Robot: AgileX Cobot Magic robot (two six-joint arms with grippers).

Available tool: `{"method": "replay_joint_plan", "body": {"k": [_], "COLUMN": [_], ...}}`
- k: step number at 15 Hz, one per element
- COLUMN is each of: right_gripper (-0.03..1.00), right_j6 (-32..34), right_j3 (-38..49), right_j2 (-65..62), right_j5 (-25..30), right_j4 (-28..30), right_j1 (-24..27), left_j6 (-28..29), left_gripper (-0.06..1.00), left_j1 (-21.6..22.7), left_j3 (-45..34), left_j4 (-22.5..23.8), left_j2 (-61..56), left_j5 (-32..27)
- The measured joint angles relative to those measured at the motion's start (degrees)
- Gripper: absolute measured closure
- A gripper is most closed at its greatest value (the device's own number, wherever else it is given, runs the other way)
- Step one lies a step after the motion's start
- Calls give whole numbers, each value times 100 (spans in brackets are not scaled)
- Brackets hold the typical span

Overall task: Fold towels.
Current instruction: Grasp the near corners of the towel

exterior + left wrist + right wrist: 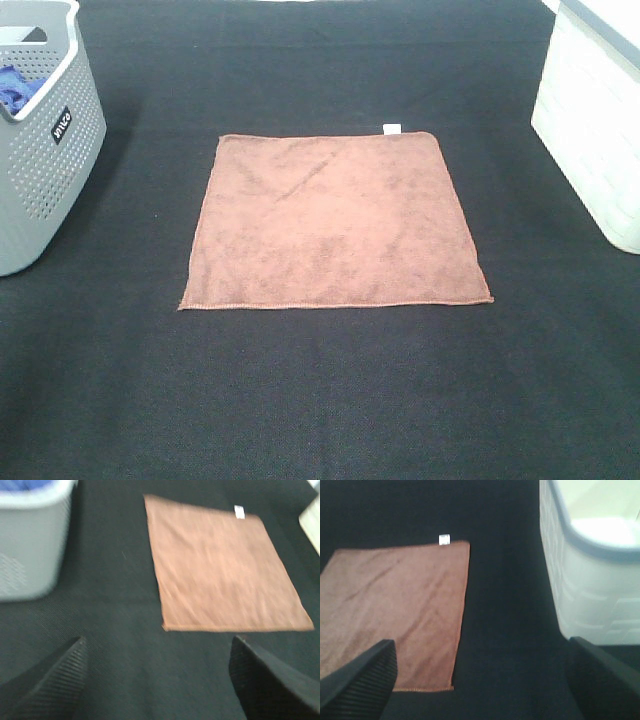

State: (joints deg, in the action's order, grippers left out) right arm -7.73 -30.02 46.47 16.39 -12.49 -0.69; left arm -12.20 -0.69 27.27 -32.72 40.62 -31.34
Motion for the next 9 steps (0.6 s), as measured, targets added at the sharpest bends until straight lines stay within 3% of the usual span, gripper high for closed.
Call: {"method": "replay_joint_plan", "body": {"k": [4, 8, 9], "right_gripper": [13, 17, 17], "right_j6": [0, 0, 0], "right_j3": [-315, -1524, -1782], "right_j2": [1822, 3718, 4068], "right_j5": [-63, 1152, 1432], "right_j4": [-435, -665, -728], "right_j1": [0, 0, 0], "left_j6": [-2257, -4406, -4624], "left_gripper": [20, 20, 20], "left_j1": [0, -223, -378], "left_j3": [0, 441, 647], "left_j4": [-2418, -4544, -4819], "left_j2": [2292, 4486, 4870], "left_j5": [235, 120, 97]}}
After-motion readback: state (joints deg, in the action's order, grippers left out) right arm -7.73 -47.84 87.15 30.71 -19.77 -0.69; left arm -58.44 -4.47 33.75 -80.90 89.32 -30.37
